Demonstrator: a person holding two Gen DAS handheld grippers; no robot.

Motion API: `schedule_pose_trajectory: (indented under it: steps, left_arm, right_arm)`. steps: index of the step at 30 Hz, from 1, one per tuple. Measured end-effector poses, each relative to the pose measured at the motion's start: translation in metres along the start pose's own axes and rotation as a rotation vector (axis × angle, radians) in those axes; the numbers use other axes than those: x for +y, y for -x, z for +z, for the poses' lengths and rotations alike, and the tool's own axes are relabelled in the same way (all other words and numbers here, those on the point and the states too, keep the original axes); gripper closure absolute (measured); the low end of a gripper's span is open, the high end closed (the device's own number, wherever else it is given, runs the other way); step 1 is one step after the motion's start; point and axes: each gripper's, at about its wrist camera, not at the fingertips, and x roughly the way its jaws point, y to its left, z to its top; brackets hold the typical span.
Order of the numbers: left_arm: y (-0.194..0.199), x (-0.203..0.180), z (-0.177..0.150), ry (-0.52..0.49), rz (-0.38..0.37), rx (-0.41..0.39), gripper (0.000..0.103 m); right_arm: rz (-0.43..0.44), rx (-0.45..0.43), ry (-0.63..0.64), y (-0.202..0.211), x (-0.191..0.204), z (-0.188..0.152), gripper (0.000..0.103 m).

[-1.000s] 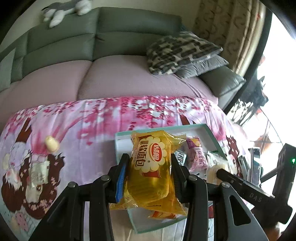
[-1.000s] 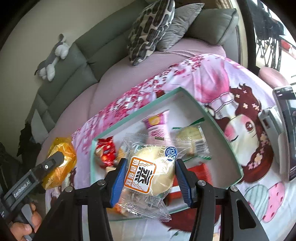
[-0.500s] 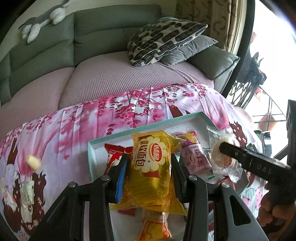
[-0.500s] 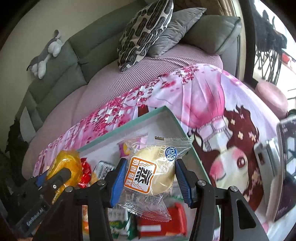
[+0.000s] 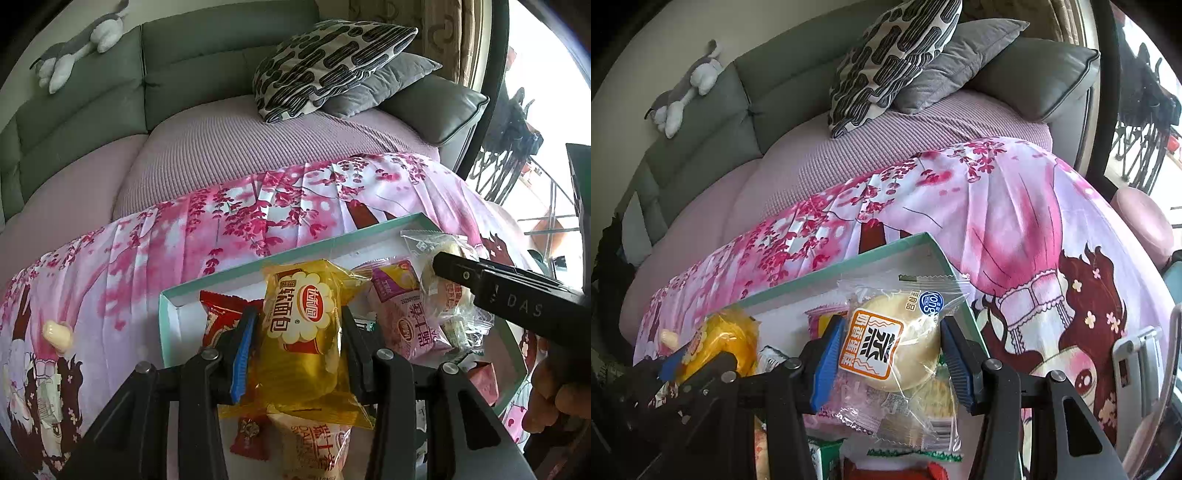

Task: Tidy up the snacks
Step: 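Lower the bread bag and bun into the lid and open both tools, then move both open tools back over the remaining snacks on the bedspread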

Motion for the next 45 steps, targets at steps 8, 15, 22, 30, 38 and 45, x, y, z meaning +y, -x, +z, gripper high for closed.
schedule_pose_trajectory:
  steps: [8, 15, 22, 30, 38, 45]
  left_arm:
    - [-0.001, -0.002, -0.003, 0.015, -0.013, 0.031, 0.054]
    - [0.016, 0.004, -0.002, 0.055, -0.017, 0.021, 0.044]
    - [0.039, 0.018, -0.01, 0.116, -0.009, -0.004, 0.023]
    - [0.054, 0.04, -0.043, 0.232, 0.016, 0.002, 0.02]
    - [0.046, 0.056, -0.074, 0.229, 0.136, 0.061, 0.016]
    - [0.042, 0.064, -0.083, 0.239, 0.177, 0.059, 0.006]
  right_arm:
    - [0.019, 0.001, -0.01, 0.003, -0.003, -0.003, 0.041]
    - [0.029, 0.002, -0.015, 0.011, -0.004, -0.012, 0.026]
    - [0.045, 0.003, -0.027, 0.027, -0.006, -0.033, 0.017]
    - [0.039, 0.035, -0.038, 0.042, -0.007, -0.07, 0.014]
    - [0.017, 0.027, -0.019, 0.052, -0.003, -0.085, 0.0]
    - [0.011, 0.021, -0.001, 0.055, 0.002, -0.088, 0.0]
